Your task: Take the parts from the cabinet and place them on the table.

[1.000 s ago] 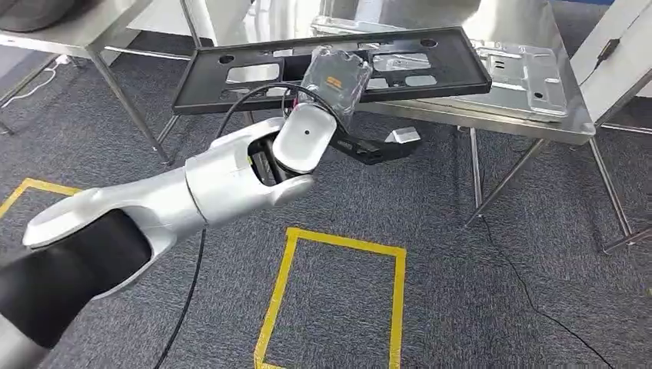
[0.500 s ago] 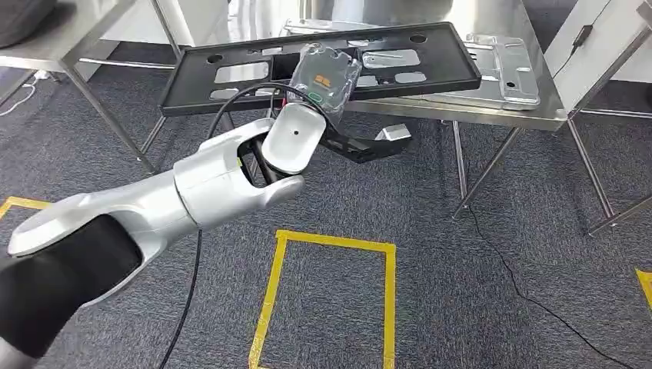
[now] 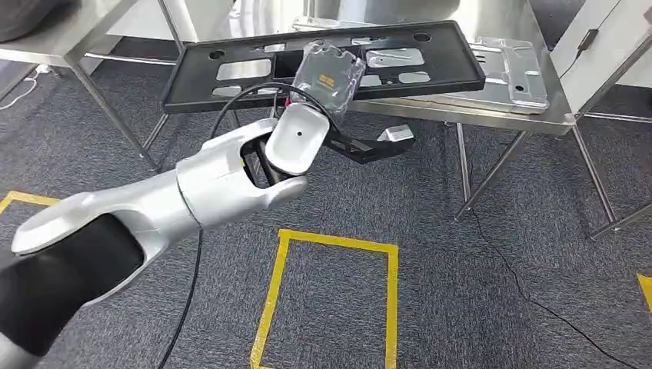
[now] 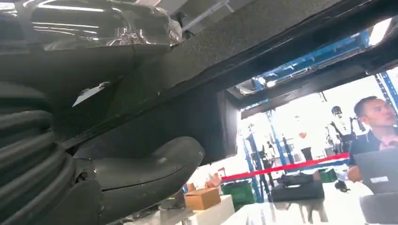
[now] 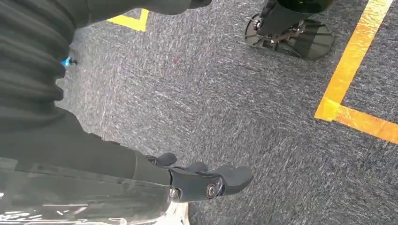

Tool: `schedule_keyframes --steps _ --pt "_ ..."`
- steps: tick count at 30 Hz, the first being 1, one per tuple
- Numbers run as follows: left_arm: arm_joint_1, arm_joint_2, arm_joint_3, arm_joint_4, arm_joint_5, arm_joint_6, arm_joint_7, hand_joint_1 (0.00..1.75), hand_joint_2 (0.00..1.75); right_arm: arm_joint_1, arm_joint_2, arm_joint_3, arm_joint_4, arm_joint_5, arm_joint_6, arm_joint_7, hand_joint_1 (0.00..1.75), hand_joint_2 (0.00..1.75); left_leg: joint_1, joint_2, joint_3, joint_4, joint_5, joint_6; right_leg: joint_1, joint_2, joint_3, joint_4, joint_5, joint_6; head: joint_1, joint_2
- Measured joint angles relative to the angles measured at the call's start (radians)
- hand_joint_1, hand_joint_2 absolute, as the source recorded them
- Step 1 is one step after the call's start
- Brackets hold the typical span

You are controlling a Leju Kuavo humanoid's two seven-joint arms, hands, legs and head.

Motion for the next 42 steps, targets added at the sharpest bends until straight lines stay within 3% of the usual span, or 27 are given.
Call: schedule_keyframes --steps 17,18,20,21,22,24,25,26,27,28,30,31,32,33,35,37,38,40,41,42 --pt "0.0 -0.006 -0.001 -0.005 -0.018 0.0 -0.01 1.75 1.75 -0.002 0.003 0.0 0.0 0.002 0.0 0.0 0.0 1.75 0.0 0.0 0.0 0.0 -0.001 0.002 0.0 -0.002 0.003 -0.004 0.0 0.001 0.0 0.0" --pt "0.0 -0.005 -0.001 -0.005 -0.019 0.0 -0.011 1.75 1.75 -0.002 0.005 0.0 0.0 0.002 0.0 0.0 0.0 1.75 -0.007 0.0 -0.001 0.008 -0.007 0.014 -0.006 -0.002 0.006 -0.014 0.005 0.014 0.0 0.0" --pt "0.0 -0.006 0.002 -0.006 -0.02 0.001 -0.016 1.75 1.75 -0.004 0.007 0.0 0.0 0.002 0.0 0.0 0.0 1.75 -0.003 0.001 0.021 -0.029 0.004 0.029 -0.002 -0.002 0.022 -0.03 0.007 0.024 -0.008 0.0" --pt "0.0 -0.008 0.002 -0.007 -0.021 0.001 -0.017 1.75 1.75 -0.004 0.006 0.0 0.0 0.002 0.0 0.0 0.0 1.75 0.003 0.007 0.041 -0.05 0.013 0.027 -0.005 -0.005 0.023 -0.025 0.002 0.024 -0.007 0.0" --pt "-0.005 -0.008 0.002 -0.008 -0.023 0.002 -0.017 1.75 1.75 -0.004 0.006 0.0 0.0 0.002 0.0 -0.001 0.0 1.75 0.004 0.009 0.051 -0.06 0.015 0.031 -0.006 -0.007 0.007 0.013 -0.022 0.027 -0.002 0.0" --pt "-0.007 -0.013 0.001 -0.008 -0.025 0.002 -0.017 1.75 1.75 -0.003 0.006 0.0 0.0 0.001 0.0 -0.001 0.0 1.75 0.005 0.011 0.057 -0.06 0.012 0.034 -0.012 -0.007 -0.072 0.166 -0.09 0.036 0.011 0.0" --pt "-0.005 -0.014 0.0 -0.008 -0.025 0.002 -0.018 1.75 1.75 -0.002 0.007 0.0 0.0 0.001 0.0 -0.001 0.0 1.75 0.005 0.011 0.058 -0.06 0.009 0.033 -0.015 -0.007 -0.115 0.237 -0.112 0.041 0.013 0.0" --pt "-0.002 -0.014 -0.001 -0.008 -0.025 0.002 -0.018 1.75 1.75 -0.002 0.008 0.0 0.0 0.001 0.0 -0.001 0.0 1.75 0.005 0.011 0.059 -0.059 0.006 0.029 -0.018 -0.008 -0.142 0.273 -0.11 0.045 0.016 0.0" --pt "0.0 -0.014 -0.001 -0.008 -0.025 0.002 -0.018 1.75 1.75 -0.003 0.009 0.0 0.0 0.001 0.0 -0.002 0.0 1.75 0.008 0.01 0.064 -0.058 0.002 0.023 -0.023 -0.01 -0.138 0.252 -0.078 0.05 0.016 0.0" --pt "0.0 -0.014 -0.001 -0.008 -0.025 0.002 -0.018 1.75 1.75 -0.002 0.009 0.0 0.0 0.001 0.0 -0.002 0.0 1.75 0.011 0.01 0.07 -0.056 -0.004 0.018 -0.027 -0.011 -0.113 0.192 -0.033 0.053 0.017 0.0" --pt "0.0 -0.014 0.0 -0.01 -0.026 0.002 -0.019 1.75 1.75 0.002 0.009 0.0 0.0 0.001 -0.001 -0.002 0.0 1.75 0.019 0.011 0.084 -0.043 -0.025 0.0 -0.036 -0.022 -0.031 0.009 0.068 0.062 0.02 0.0" --pt "-0.001 -0.014 -0.001 -0.01 -0.027 0.002 -0.019 1.75 1.75 0.001 0.015 0.001 0.0 0.001 0.0 -0.002 0.0 1.75 0.013 0.013 0.081 -0.04 -0.034 -0.009 -0.028 -0.025 -0.016 -0.004 0.04 0.066 0.03 0.0" --pt "-0.002 -0.013 -0.001 -0.011 -0.029 0.001 -0.02 1.75 1.75 -0.001 0.015 0.001 0.0 0.001 -0.001 -0.003 0.0 1.75 0.01 0.014 0.076 -0.031 -0.037 -0.015 -0.028 -0.023 -0.016 -0.012 0.038 0.042 0.036 0.0" --pt "0.0 -0.013 -0.001 -0.012 -0.029 0.001 -0.021 1.75 1.75 0.0 0.014 0.001 0.0 0.001 -0.002 -0.003 0.0 1.75 0.011 0.016 0.079 -0.034 -0.038 -0.019 -0.027 -0.021 -0.02 -0.008 0.034 0.033 0.024 0.0" --pt "0.0 -0.013 0.0 -0.015 -0.031 0.001 -0.021 1.75 1.75 0.001 0.014 0.001 0.0 0.001 -0.003 -0.003 0.0 1.75 0.013 0.023 0.086 -0.037 -0.047 -0.03 -0.026 -0.014 -0.018 -0.002 0.026 0.017 0.017 0.0" --pt "-0.002 -0.012 0.002 -0.018 -0.031 0.001 -0.021 1.75 1.75 0.001 0.014 0.001 0.001 0.001 -0.003 -0.003 0.0 1.75 0.017 0.011 0.071 0.006 -0.077 -0.036 -0.028 -0.012 -0.008 -0.006 0.021 0.004 0.001 0.0" --pt "-0.002 -0.012 0.002 -0.019 -0.032 0.001 -0.021 1.75 1.75 0.0 0.014 0.001 0.001 0.001 -0.003 -0.004 0.0 1.75 0.016 0.003 0.032 0.079 -0.11 -0.037 -0.027 -0.011 -0.005 -0.006 0.017 -0.002 -0.007 0.0" --pt "0.002 -0.013 0.0 -0.019 -0.033 0.0 -0.021 1.75 1.75 0.0 0.014 0.001 0.001 0.001 -0.003 -0.004 0.0 1.75 0.016 0.0 -0.076 0.253 -0.165 -0.037 -0.023 -0.01 0.001 -0.005 0.009 -0.01 -0.019 0.0" --pt "0.005 -0.012 0.0 -0.019 -0.033 0.0 -0.021 1.75 1.75 0.001 0.014 0.001 0.001 0.001 -0.003 -0.004 0.0 1.75 0.016 0.0 -0.11 0.294 -0.164 -0.035 -0.021 -0.008 0.005 -0.005 0.005 -0.01 -0.023 0.0" --pt "0.006 -0.011 0.0 -0.019 -0.033 0.0 -0.021 1.75 1.75 0.002 0.014 0.001 0.001 0.001 -0.003 -0.004 0.0 1.75 0.016 0.0 -0.122 0.289 -0.138 -0.032 -0.02 -0.005 0.012 -0.004 -0.001 -0.01 -0.027 0.0"
